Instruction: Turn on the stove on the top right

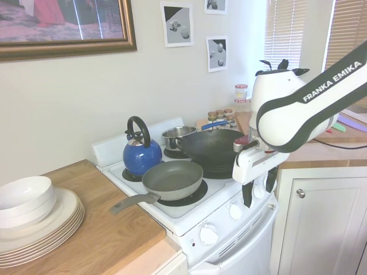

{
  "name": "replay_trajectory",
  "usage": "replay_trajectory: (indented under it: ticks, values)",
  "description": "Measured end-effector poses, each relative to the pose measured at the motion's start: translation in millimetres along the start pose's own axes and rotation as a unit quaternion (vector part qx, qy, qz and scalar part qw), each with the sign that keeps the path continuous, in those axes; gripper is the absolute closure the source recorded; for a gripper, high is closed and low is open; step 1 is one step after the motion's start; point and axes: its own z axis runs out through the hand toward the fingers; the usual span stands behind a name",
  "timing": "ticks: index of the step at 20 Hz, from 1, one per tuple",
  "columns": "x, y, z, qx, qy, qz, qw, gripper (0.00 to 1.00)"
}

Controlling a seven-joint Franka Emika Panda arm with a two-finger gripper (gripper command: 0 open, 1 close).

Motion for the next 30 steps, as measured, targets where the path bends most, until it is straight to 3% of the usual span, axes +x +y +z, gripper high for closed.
replay_trajectory:
  ticks: [5, 6, 30]
  values:
    - [21.5, 11.3, 16.7, -0.006, 0.000, 0.017, 0.9998, 0.00]
    - [25.4, 13.1, 19.6, -0.006, -0.002, 0.020, 0.9998, 1.00]
    - [64.7, 32.9, 33.7, -0.021, 0.029, 0.017, 0.9992, 1.00]
